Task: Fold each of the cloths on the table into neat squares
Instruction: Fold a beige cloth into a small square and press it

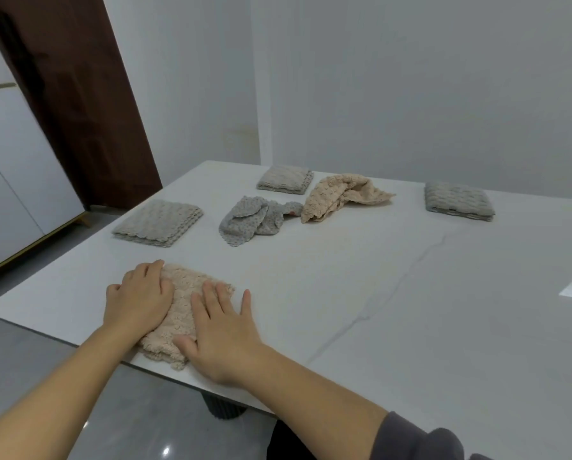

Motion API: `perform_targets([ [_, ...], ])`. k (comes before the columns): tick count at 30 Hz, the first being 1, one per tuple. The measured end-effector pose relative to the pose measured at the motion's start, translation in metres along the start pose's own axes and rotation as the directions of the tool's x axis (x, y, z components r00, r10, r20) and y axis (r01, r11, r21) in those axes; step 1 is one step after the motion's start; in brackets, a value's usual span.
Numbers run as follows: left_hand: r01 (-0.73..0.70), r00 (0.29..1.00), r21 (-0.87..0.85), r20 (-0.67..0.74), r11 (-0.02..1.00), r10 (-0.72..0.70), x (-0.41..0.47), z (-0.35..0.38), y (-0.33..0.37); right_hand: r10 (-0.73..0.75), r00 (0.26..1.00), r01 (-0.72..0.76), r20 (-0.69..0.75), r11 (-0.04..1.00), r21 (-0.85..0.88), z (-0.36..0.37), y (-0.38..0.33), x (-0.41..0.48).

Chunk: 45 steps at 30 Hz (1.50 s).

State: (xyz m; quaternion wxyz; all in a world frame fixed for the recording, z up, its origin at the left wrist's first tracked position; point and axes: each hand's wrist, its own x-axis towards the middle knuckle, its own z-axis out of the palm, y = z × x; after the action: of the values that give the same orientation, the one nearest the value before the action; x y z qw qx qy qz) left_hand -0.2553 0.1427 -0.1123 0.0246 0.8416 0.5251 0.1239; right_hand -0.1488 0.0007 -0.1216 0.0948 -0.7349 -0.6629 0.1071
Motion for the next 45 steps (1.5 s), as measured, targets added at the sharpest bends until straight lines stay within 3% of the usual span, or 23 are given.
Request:
perform_targets([
  [3, 0.012, 0.998, 0.047, 0.057, 0.999, -0.015, 0.004, -0.003, 0.001, -0.044, 0.999, 0.043, 0.017, 0.997, 0.063, -0.008, 0.009, -0.003],
  [7, -0.014, 0.998, 0.071, -0.059, 0.997, 0.018, 0.009, -0.021, 0.023, 0.024, 0.999, -0.02, -0.035, 0.994, 0.109, -0.032, 0.052, -0.011],
  [13, -0.29, 0.955, -0.022, -0.067, 0.957, 0.288, 0.033, -0.028, 0.129, 0.293, 0.947, -0.281, -0.134, 0.954, 0.105, -0.072, 0.151, -0.017],
  [18, -0.426, 0.905, 0.013, -0.01, 0.905, 0.426, 0.069, -0.004, 0.219, 0.388, 0.908, -0.381, -0.157, 0.922, 0.072, -0.09, 0.213, -0.012],
  [27, -0.452, 0.892, -0.05, 0.002, 0.891, 0.452, 0.128, 0.057, 0.296, 0.42, 0.889, -0.422, -0.18, 0.906, 0.03, -0.103, 0.29, 0.026],
  [32, -0.421, 0.907, 0.0, 0.022, 0.907, 0.421, 0.149, 0.067, 0.317, 0.431, 0.85, -0.439, -0.304, 0.897, 0.044, -0.109, 0.329, 0.043],
  [39, -0.511, 0.817, -0.372, 0.07, 0.775, 0.572, 0.149, 0.061, 0.296, 0.407, 0.806, -0.475, -0.43, 0.878, -0.059, -0.123, 0.365, 0.055],
  [42, -0.456, 0.87, -0.317, 0.036, 0.832, 0.491, 0.144, 0.055, 0.287, 0.311, 0.805, -0.442, -0.506, 0.882, -0.161, -0.124, 0.359, 0.048],
  [45, -0.47, 0.881, -0.232, -0.07, 0.852, 0.467, 0.136, 0.049, 0.286, 0.241, 0.777, -0.376, -0.582, 0.918, -0.122, -0.128, 0.347, 0.034],
])
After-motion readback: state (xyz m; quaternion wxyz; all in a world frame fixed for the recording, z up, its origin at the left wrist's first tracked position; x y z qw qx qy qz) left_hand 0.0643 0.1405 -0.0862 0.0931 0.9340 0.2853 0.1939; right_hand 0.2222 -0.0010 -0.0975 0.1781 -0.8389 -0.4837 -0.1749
